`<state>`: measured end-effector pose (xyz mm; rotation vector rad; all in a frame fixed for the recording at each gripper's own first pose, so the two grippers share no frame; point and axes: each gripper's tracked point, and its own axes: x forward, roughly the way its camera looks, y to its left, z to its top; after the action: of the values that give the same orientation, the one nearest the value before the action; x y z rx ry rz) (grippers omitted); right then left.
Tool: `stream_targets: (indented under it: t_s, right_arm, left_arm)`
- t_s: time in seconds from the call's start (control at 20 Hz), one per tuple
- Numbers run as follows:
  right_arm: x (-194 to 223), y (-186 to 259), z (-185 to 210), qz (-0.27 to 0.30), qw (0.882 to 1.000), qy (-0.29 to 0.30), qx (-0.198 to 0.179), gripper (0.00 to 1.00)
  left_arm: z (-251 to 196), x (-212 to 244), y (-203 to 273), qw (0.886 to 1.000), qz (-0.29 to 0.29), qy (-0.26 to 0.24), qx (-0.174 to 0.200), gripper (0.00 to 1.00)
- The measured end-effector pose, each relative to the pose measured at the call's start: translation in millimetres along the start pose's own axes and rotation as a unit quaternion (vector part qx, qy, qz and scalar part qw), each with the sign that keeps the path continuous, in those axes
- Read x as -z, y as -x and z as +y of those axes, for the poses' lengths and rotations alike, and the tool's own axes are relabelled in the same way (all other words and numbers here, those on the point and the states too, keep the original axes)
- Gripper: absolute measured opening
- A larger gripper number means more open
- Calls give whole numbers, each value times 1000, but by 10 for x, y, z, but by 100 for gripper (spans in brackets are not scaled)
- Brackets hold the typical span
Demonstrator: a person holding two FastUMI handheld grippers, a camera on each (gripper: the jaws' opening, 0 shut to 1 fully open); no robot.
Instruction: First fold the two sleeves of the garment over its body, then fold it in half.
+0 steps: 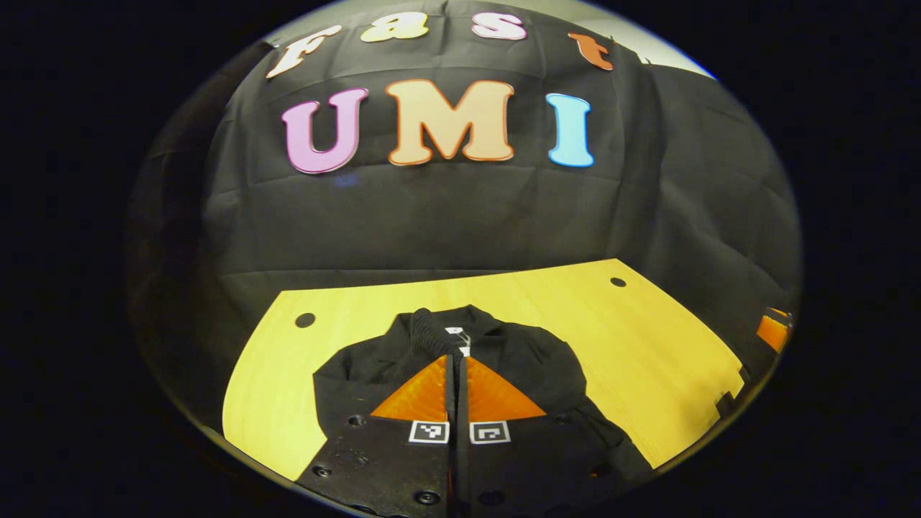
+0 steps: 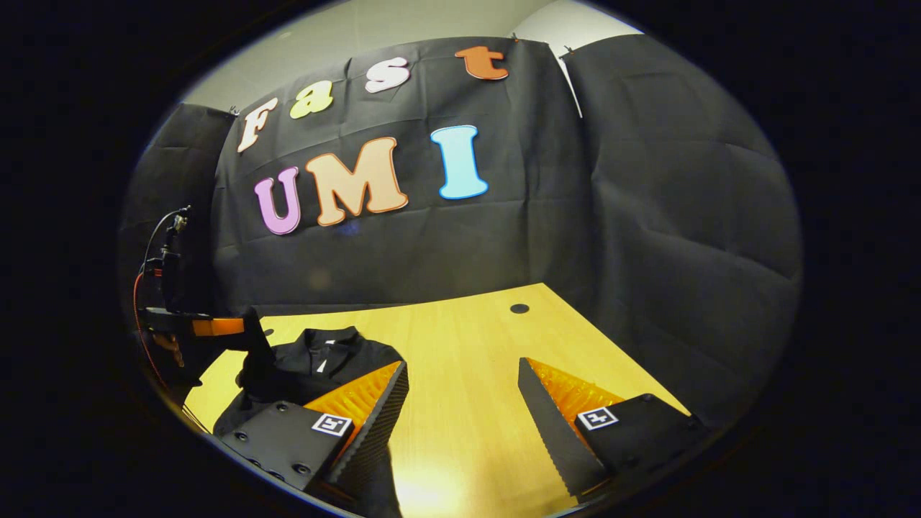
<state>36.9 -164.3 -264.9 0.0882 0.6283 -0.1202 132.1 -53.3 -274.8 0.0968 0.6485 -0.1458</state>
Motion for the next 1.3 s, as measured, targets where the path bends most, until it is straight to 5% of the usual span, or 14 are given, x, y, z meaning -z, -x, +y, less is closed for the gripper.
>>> stream_targets:
  t_s: [0.5, 0.55, 0.65, 0.7, 0.95, 1.3]
  right_arm:
    - [159, 101, -347, 7, 1000, -10, 16, 97]
    - [172, 95, -324, 7, 1000, -6, 13, 97]
    - [192, 76, -258, 5, 1000, 3, 1, 97]
    - [195, 77, -212, 4, 1000, 9, -6, 97]
    - [254, 30, 332, 11, 996, 22, -86, 98]
    - [545, 167, 1016, 28, 992, 35, -114, 97]
  left_arm:
    - [-577, 280, -590, 998, 37, -37, 31, 0]
    - [-710, 225, -593, 998, 22, -19, 53, 8]
    - [-665, 104, -445, 999, -8, -1, 42, 100]
    - [-554, 0, -314, 999, -21, -1, 26, 93]
    - [52, 68, 373, 998, -41, 20, -45, 96]
    - [789, 744, 1316, 995, -5, 23, -93, 95]
